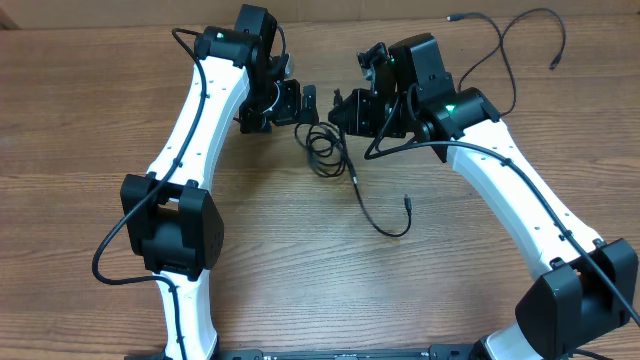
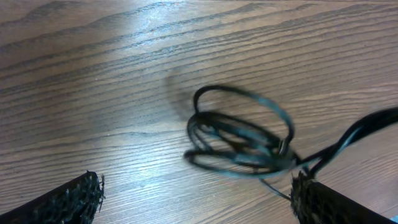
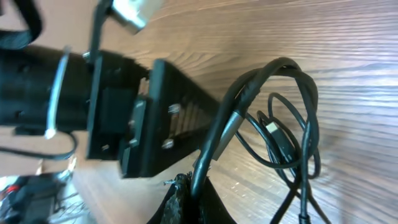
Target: Untangle cables
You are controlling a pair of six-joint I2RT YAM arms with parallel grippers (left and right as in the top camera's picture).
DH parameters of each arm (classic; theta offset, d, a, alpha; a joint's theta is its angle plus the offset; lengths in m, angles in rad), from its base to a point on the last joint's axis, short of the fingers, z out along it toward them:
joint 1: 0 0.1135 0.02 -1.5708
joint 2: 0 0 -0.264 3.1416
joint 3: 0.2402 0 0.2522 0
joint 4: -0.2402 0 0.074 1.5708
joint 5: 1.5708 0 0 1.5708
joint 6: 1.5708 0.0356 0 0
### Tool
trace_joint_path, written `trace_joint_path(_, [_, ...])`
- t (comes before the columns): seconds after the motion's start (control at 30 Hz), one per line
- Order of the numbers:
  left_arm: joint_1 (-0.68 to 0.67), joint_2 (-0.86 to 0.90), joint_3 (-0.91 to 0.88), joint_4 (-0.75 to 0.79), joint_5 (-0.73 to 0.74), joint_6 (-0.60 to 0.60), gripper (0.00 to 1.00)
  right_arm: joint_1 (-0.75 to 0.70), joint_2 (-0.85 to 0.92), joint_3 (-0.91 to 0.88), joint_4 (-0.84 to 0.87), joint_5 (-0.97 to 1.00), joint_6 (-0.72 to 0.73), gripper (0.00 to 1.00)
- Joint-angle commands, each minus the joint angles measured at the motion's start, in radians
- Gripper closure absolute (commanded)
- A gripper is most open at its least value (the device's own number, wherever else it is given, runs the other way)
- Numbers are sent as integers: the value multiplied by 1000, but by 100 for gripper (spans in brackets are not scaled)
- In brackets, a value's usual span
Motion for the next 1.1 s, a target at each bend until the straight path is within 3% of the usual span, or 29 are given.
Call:
trace_joint_path(0.0, [-6,-13,13,2,-5,21,0,2,-3,8,3,120,57,96])
trace_joint_path(0.23, [-7,-13,13,22,27,-90,0,2,-3,8,15,136,100,96])
trace_joint_path(0.53, [-27,-13,-60,19,-68,-51,1,2,-3,8,47,108,201,96])
trace_joint_path(0.9, [-34,-13,-171,195,-80,-52,1,2,-3,4,41,49,200,96])
trace_joint_path(1.07, [-31,-13,-171,268,-79,-52,46,2,-3,4,26,49,200,96])
